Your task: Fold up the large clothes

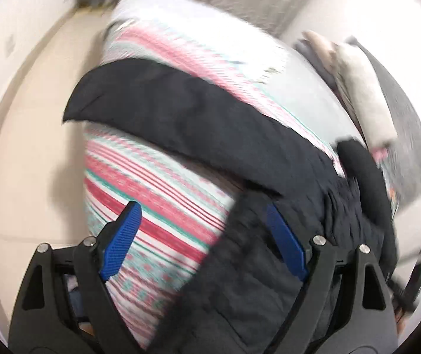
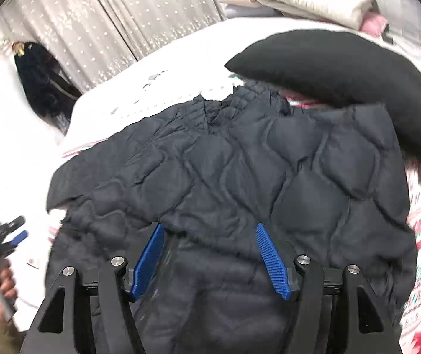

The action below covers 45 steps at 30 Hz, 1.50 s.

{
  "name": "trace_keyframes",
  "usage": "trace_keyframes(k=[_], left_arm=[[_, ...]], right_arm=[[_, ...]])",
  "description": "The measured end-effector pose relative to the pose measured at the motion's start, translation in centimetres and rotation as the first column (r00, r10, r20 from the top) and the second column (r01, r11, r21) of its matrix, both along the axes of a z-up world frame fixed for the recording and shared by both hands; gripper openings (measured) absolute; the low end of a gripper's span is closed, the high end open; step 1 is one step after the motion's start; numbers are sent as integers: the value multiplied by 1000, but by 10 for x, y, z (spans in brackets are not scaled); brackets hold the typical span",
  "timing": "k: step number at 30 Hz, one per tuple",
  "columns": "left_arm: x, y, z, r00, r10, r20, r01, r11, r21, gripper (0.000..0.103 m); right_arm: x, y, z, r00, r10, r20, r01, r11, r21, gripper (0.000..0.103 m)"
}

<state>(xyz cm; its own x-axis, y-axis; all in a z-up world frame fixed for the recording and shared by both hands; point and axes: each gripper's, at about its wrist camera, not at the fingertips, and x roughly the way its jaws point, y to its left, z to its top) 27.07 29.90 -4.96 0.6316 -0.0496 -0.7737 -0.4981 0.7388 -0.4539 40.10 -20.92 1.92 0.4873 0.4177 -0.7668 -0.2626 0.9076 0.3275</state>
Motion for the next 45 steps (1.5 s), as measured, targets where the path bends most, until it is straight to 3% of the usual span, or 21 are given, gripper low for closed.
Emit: trace_keyframes(k=[3, 5, 10, 15, 23, 27, 28, 29, 30, 33, 40, 43, 45], left_arm=[[0, 59, -30, 990, 134, -39, -139, 978, -156, 87], [0, 94, -49, 973, 220, -67, -230, 944, -237, 87], [2, 149, -72, 962, 273, -28, -267, 905, -331, 87], [-9, 194, -98, 918, 396, -7, -357, 819, -450, 87], [-2, 198, -148, 903, 427, -49, -383, 746, -545, 86], [3, 193, -146, 880, 474, -18, -401, 723, -563, 80], [3, 193, -142, 873, 487, -5, -407, 724, -557, 77], [4, 192, -139, 870, 493, 7, -409, 730, -548, 67], [7, 193, -137, 872, 488, 30, -396, 742, -541, 46], [13, 195, -125, 887, 455, 71, -373, 800, -471, 8], [7, 195, -64, 876, 425, 227, -329, 873, -361, 4], [1, 192, -25, 841, 435, 322, -327, 883, -337, 4], [-5, 179, 16, 802, 413, 432, -300, 903, -307, 4]], right_arm=[[-12, -5, -2, 999, -3, -35, 5, 999, 49, 66], [-18, -1, -8, 998, 15, -63, -8, 995, 99, 66], [-28, 18, -12, 997, 68, -33, -68, 998, 17, 66], [-26, 26, -14, 996, 74, -41, -73, 997, 25, 66], [-20, 39, -18, 996, 81, -42, -80, 997, 15, 66], [-16, 46, -20, 995, 84, -47, -84, 996, 10, 66], [-16, 47, -20, 995, 87, -47, -87, 996, 12, 66], [-16, 49, -19, 995, 89, -45, -89, 996, 14, 66], [-17, 49, -18, 995, 90, -43, -90, 996, 16, 66], [-17, 47, -15, 996, 86, -28, -85, 996, 21, 66], [-12, 26, -14, 999, 20, -30, -18, 999, 37, 66], [-11, 17, -10, 1000, -4, -26, 6, 999, 51, 66], [-12, 10, -5, 1000, -16, -17, 17, 998, 66, 66]])
